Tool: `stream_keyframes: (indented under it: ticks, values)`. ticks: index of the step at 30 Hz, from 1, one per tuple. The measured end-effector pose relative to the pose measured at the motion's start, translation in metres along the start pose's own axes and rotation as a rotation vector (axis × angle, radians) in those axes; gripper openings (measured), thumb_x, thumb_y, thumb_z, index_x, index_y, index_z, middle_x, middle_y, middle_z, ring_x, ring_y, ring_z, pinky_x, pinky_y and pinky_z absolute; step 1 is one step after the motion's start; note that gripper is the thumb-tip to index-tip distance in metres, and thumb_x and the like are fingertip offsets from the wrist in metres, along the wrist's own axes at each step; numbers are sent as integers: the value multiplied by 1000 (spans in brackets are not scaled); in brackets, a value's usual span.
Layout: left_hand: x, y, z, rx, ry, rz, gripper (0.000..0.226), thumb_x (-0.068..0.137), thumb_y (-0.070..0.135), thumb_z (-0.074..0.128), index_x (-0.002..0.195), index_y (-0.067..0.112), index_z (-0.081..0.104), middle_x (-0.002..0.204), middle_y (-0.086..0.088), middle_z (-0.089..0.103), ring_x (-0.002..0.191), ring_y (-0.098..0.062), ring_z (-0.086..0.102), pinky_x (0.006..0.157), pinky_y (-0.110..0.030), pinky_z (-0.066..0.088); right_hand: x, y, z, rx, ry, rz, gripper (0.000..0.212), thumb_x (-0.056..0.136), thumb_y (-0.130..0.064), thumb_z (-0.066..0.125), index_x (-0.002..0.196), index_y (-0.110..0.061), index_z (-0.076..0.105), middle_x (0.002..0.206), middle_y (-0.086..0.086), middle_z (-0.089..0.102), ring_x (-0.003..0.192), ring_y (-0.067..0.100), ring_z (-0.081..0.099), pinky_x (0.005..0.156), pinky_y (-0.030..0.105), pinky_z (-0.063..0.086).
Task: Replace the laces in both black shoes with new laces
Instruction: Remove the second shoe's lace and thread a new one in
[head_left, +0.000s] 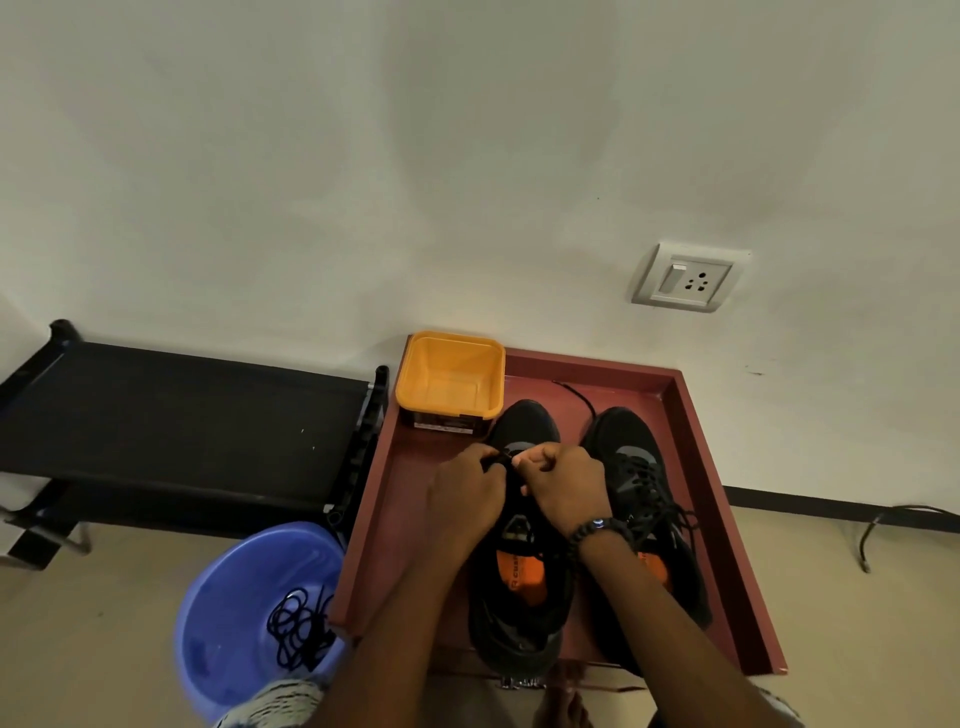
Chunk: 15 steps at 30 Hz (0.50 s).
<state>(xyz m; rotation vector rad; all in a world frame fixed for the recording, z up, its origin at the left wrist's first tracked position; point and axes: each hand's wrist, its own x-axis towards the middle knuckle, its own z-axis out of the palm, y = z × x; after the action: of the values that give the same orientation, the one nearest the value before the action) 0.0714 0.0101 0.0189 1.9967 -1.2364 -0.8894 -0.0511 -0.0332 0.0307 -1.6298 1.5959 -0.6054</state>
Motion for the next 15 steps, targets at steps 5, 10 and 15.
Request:
stream_keyframes:
  ticks: [5, 10, 15]
  values:
    - [-1, -4, -2, -133, -41, -37, 32, 94, 22, 48, 119, 28, 67, 114, 6, 69, 102, -12, 63, 93, -40, 53, 0, -5, 12, -215, 58, -28, 25, 91, -19, 62, 68, -24, 58, 73, -2, 67, 64, 9, 63, 56, 16, 49]
    - [-2, -4, -2, -165, -71, -21, 33, 92, 20, 49, 117, 29, 70, 110, 9, 70, 100, -9, 64, 92, -39, 54, 0, -3, 14, -296, 47, -17, 22, 93, -19, 57, 71, -24, 57, 77, -1, 66, 70, 11, 62, 62, 24, 53]
    - [-3, -3, 1, -155, -84, 2, 33, 94, 20, 51, 121, 27, 68, 116, 6, 70, 104, -10, 64, 95, -38, 53, 0, -2, 12, -321, -4, -7, 18, 92, -17, 56, 75, -21, 61, 84, 2, 68, 80, 18, 65, 74, 34, 57]
